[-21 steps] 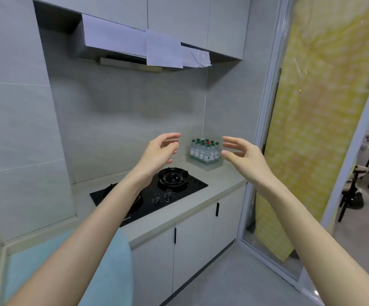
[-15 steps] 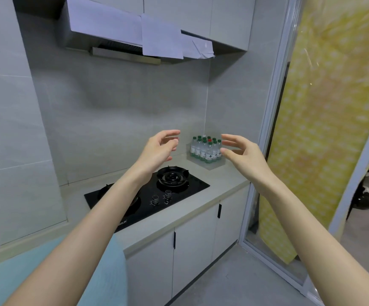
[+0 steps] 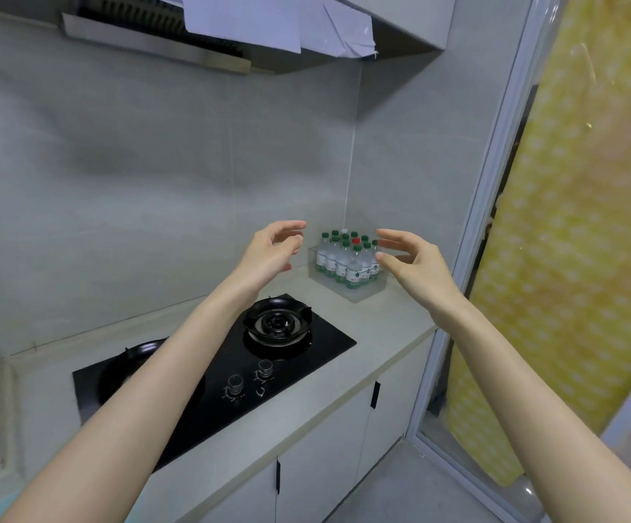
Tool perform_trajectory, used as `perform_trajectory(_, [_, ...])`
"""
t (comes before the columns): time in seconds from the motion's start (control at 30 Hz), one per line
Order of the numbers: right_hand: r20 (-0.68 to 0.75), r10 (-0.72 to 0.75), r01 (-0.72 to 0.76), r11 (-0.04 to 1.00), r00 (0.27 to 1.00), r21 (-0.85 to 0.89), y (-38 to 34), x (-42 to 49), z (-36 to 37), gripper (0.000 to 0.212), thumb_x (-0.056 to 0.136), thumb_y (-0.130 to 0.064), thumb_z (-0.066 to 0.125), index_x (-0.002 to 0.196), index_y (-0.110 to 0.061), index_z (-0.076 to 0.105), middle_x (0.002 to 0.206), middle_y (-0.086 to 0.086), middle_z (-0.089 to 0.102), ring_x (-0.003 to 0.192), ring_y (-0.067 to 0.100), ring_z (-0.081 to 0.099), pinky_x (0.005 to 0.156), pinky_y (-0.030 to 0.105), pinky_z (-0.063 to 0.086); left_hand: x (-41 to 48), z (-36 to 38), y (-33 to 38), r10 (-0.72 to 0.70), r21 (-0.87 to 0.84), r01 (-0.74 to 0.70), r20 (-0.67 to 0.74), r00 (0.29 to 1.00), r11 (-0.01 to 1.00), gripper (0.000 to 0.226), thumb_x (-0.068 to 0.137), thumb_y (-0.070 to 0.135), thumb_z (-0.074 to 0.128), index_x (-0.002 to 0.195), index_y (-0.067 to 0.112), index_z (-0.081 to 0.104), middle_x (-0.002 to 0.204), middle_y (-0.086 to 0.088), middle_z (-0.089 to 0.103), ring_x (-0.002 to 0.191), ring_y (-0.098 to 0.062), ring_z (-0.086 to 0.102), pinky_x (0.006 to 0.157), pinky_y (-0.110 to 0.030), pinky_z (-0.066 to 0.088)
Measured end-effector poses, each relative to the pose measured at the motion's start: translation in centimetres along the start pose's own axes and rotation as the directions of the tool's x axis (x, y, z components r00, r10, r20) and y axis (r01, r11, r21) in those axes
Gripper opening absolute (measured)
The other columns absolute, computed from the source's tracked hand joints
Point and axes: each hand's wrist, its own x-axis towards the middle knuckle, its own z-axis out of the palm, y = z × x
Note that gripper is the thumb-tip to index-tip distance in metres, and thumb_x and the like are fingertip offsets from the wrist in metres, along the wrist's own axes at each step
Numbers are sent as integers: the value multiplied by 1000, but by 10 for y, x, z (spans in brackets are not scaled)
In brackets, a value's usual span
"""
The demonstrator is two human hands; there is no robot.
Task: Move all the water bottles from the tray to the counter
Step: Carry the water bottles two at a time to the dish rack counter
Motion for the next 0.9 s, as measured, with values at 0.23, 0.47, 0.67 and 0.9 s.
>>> perform_trajectory(0.23, [12,32,-32,999,999,11,61,89,6,35,91,-19,60,125,-29,58,122,-11,61,104,12,59,84,22,44,94,41,-37,-35,1,35,22,999,999,29,97,16,47,123,25,58,124,4,60,111,-14,58,94,-33,50])
perform_trajectory(0.47, [53,45,-47,998,998,40,151,183,-5,33,90,-15,61,122,-25,60,114,-10,63,98,14,62,77,16,45,193,107,-83,-62,15,62,-3,998,998,27,97,17,47,120,25,59,126,4,59,115,-14,55,93,-32,48])
perform_trajectory(0.67, [123,62,-73,994,990,82,225,274,-31,27,90,-8,60,110,-27,59,108,-7,61,84,5,60,67,0,45,274,169,-111,-89,29,90,-42,995,996,24,97,15,47,116,26,58,119,3,60,108,-13,55,80,-22,47])
perform_trajectory(0.9, [223,28,-35,999,974,25,304,351,-46,32,90,-14,60,119,-28,59,114,-15,61,88,2,59,87,22,47,345,217,-146,-147,21,150,-103,984,988,21,96,16,49,104,31,62,106,11,65,101,-9,57,85,-22,48])
